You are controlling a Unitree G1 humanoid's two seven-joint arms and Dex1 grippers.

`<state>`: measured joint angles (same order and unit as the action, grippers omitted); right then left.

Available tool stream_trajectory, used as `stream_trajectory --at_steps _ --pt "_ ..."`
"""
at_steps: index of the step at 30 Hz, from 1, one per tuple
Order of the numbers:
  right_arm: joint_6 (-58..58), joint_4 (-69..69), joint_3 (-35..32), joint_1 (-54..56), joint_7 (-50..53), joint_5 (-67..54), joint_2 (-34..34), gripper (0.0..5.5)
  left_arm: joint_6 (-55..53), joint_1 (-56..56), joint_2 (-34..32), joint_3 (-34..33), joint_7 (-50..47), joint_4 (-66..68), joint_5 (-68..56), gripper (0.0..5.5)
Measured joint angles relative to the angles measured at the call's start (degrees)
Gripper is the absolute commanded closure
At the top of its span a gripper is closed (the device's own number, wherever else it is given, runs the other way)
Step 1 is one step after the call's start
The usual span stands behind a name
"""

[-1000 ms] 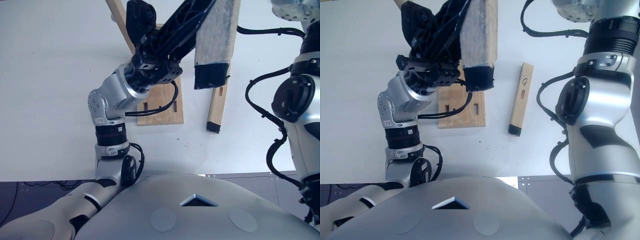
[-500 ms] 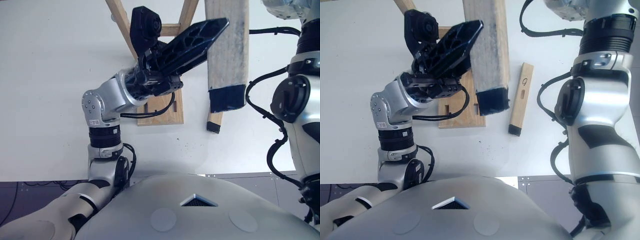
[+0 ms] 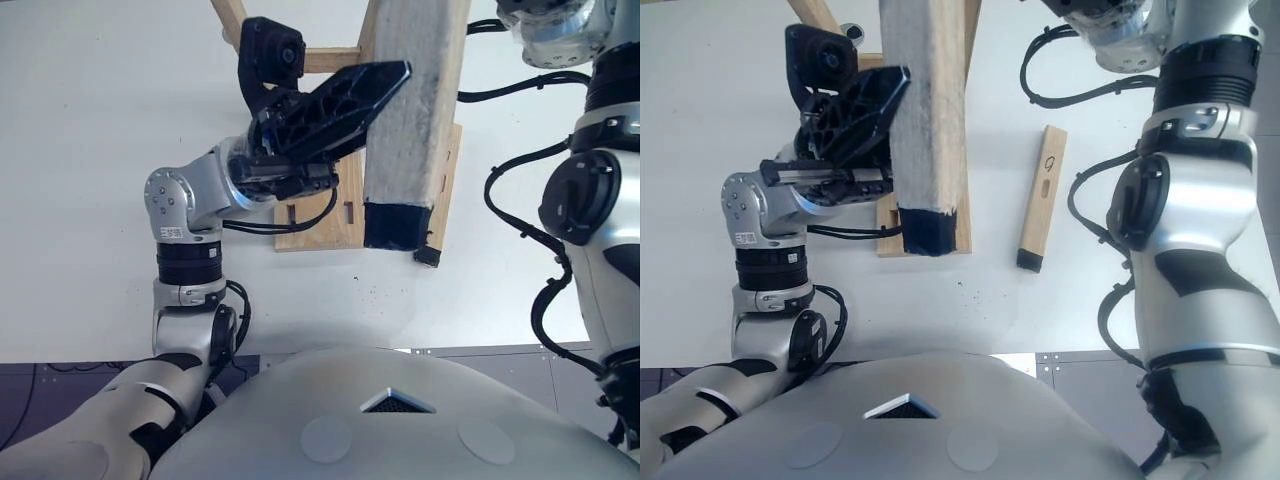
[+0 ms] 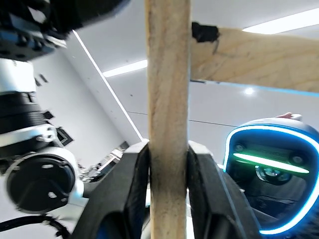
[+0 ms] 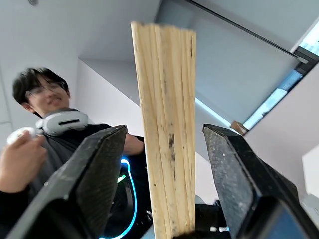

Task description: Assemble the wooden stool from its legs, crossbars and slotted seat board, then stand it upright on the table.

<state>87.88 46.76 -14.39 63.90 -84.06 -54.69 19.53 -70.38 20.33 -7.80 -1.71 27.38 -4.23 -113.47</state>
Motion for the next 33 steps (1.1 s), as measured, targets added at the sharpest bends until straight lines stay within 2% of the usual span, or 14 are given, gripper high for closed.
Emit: stream_trajectory --at_steps 7,11,23,33 --pt "1.2 -3.9 -4.8 -1.6 4.7 -3.7 -3.2 2.70 -0.9 0.5 2.0 -0.1 2.0 3.8 -0.2 4.53" --pt "0.7 -9.2 -4.1 -4.5 6.5 -4.0 -3.4 2.70 -1.8 0.6 3.1 -0.6 2.4 5.2 -0.2 4.53" --pt "-4.4 -7.0 -2.9 -5.1 7.9 -3.4 -3.5 2.70 -3.2 0.4 3.2 1.4 4.3 4.8 0.0 4.53" --pt "-2.1 -8.3 -3.0 -5.1 7.8 -5.0 -3.5 2.70 -3.3 0.6 2.5 0.7 2.5 6.6 0.0 4.53"
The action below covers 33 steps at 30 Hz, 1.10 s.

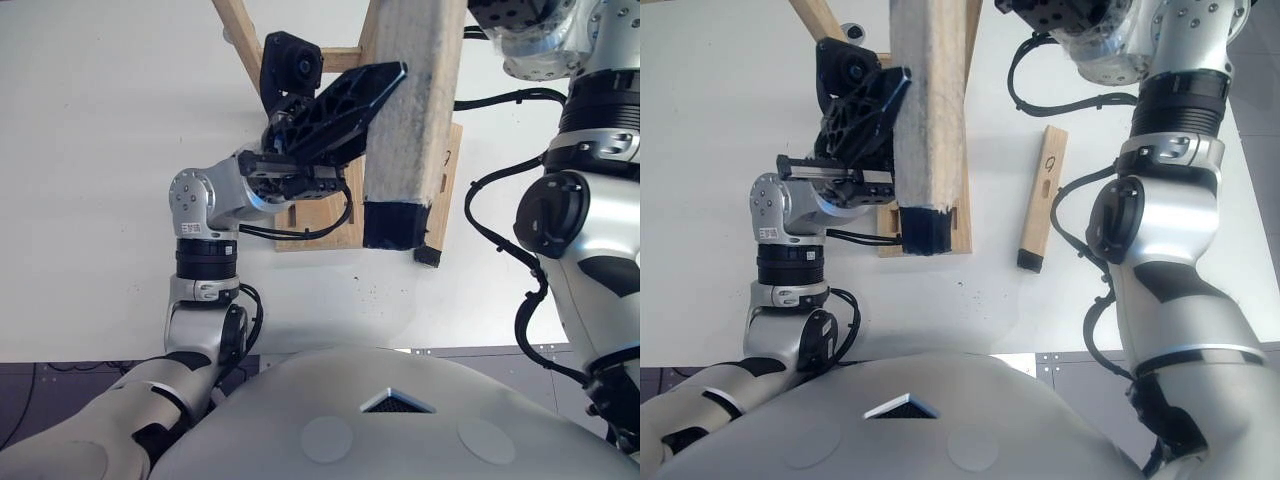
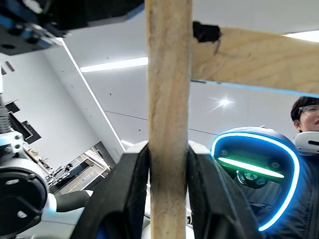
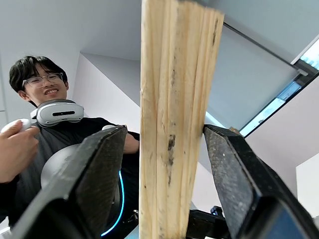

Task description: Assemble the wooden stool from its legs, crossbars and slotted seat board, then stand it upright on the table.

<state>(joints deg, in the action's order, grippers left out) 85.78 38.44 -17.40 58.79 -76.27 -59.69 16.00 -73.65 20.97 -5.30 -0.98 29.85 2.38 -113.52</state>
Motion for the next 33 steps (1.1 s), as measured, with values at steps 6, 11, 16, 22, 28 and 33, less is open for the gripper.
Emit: stream_trajectory --at_steps 6,11,16,22,28,33 --pt "0.7 0.0 0.0 0.0 0.1 -0.7 0.0 2.70 -0.6 1.0 -0.4 0.8 -0.4 1.4 0.0 4.53" --pt "1.3 0.0 0.0 0.0 0.2 -1.1 0.0 3.42 -1.3 1.1 -0.2 1.0 -1.3 3.3 0.0 4.53" --pt "1.8 0.0 0.0 0.0 0.2 -1.1 0.1 3.44 -1.6 1.2 0.8 0.7 -2.1 3.3 0.0 4.53" --pt "1.9 0.0 -0.3 0.1 0.1 -1.6 0.0 3.44 0.5 0.0 1.1 0.2 -4.0 -0.2 0.2 4.53" --pt "1.8 -0.2 -1.0 0.1 1.1 -1.8 0.0 3.44 4.5 -2.2 2.5 -2.4 -5.2 -2.7 0.7 3.61" --pt "-0.8 -0.1 -4.9 0.1 3.4 -3.1 0.1 3.44 5.4 -2.9 2.7 -4.0 -6.2 -4.3 0.6 3.31"
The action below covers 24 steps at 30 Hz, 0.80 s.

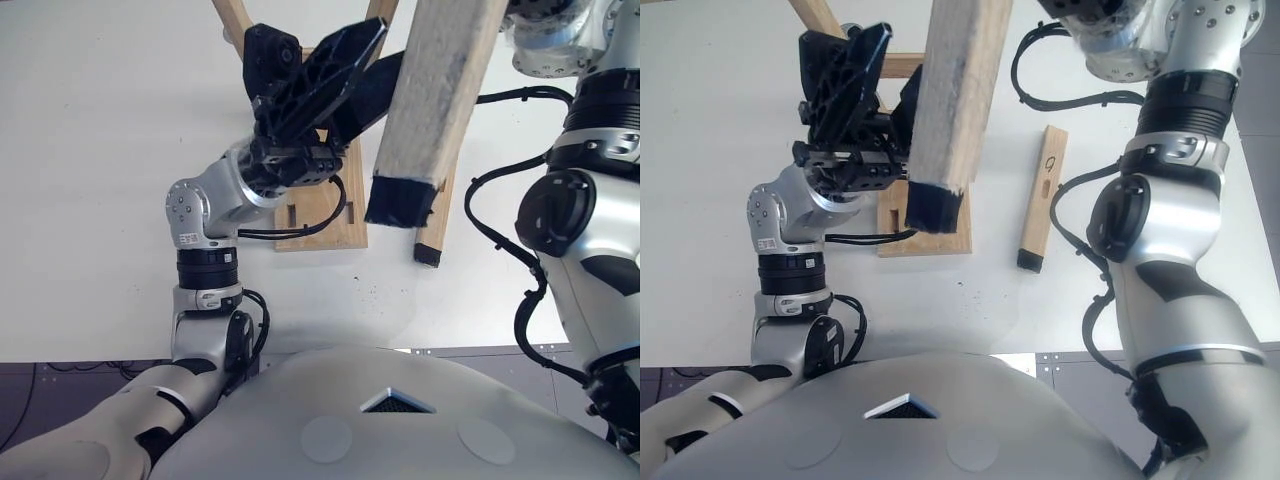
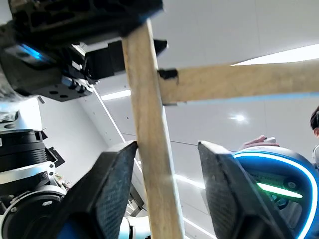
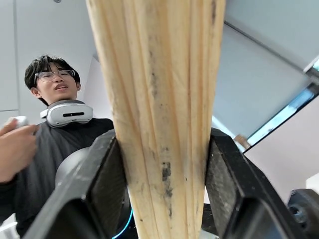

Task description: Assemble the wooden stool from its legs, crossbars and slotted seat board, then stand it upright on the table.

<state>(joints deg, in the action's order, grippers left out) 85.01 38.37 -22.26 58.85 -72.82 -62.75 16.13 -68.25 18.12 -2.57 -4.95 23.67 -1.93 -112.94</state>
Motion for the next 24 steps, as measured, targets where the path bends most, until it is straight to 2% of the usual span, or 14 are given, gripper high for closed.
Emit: stream_trajectory --at_steps 4,9,11,13,16,22,24 --pt "-8.3 -3.7 -4.5 -0.3 2.5 -0.1 1.0 3.44 4.2 -3.6 -4.6 -2.1 -7.7 -3.2 -0.1 3.31" --pt "-17.5 -18.9 -4.6 -7.4 6.1 0.2 2.0 3.45 11.1 -4.7 -14.8 -17.5 -10.9 -5.9 -0.1 3.31" --pt "-20.6 -25.9 -4.4 -11.2 8.2 0.2 0.6 3.45 11.5 -4.4 -19.4 -20.7 -11.4 -4.6 -0.2 3.31" --pt "-23.5 -34.5 -2.5 -16.7 10.5 0.2 -0.1 3.45 11.9 -4.0 -24.5 -22.0 -12.7 -1.8 0.4 3.31" --pt "-27.0 -44.1 0.1 -24.1 12.1 1.8 0.3 3.45 13.8 -2.1 -27.6 -21.9 -14.3 0.8 6.0 3.31" --pt "-38.7 -56.2 8.3 -37.5 16.5 13.5 0.8 3.45 16.2 2.7 -28.0 -21.3 -14.6 4.6 10.1 3.31" --pt "-44.0 -61.4 10.2 -44.0 17.0 17.9 2.8 3.45 15.2 3.3 -28.7 -20.9 -13.4 4.7 10.8 3.31"
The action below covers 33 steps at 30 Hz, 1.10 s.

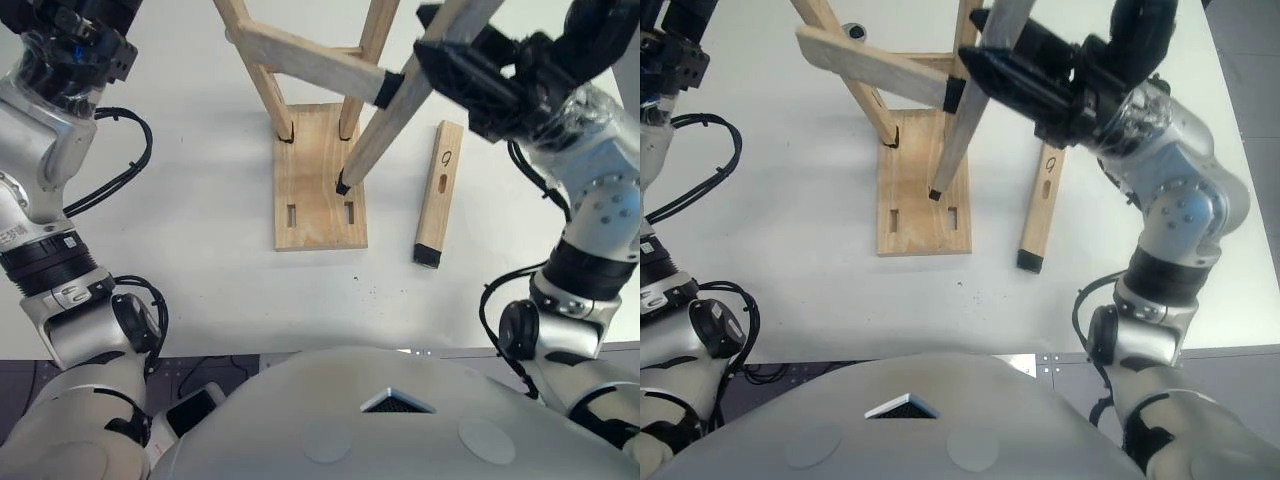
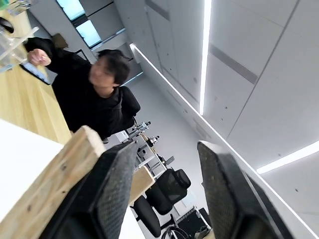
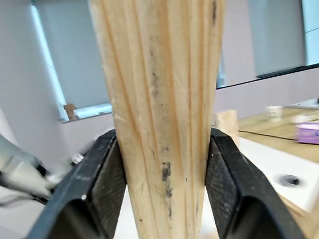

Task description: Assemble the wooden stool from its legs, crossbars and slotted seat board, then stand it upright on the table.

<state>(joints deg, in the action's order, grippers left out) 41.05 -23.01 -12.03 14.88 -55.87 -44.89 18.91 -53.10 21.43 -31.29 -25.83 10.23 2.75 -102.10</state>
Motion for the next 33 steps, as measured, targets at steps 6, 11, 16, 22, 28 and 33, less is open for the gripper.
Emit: stream_trajectory --at_steps 6,11,16,22,28,33 --pt "-9.3 -3.0 8.0 -6.2 1.4 9.0 2.0 3.45 -1.9 1.7 -0.4 1.4 1.0 3.2 3.7 3.31" --pt "-12.3 2.5 9.7 -5.7 1.0 9.3 2.0 3.45 -2.8 2.8 0.1 2.0 2.3 3.8 5.5 3.31" --pt "-14.0 5.2 11.0 -4.7 0.5 8.3 1.8 3.45 -3.0 2.8 1.0 2.0 2.8 5.0 6.8 3.31" --pt "-14.1 5.8 13.0 -4.4 0.4 6.2 1.6 3.45 -4.3 2.8 1.9 2.0 3.9 7.3 8.9 3.31" --pt "-15.5 6.8 13.6 -4.4 -2.8 5.9 4.5 3.45 -5.3 1.9 1.9 0.7 4.7 7.8 9.8 3.31" --pt "-14.4 9.6 12.3 -2.3 -10.6 5.4 13.7 3.45 -4.6 -1.2 2.4 -1.2 4.8 5.6 10.9 3.31"
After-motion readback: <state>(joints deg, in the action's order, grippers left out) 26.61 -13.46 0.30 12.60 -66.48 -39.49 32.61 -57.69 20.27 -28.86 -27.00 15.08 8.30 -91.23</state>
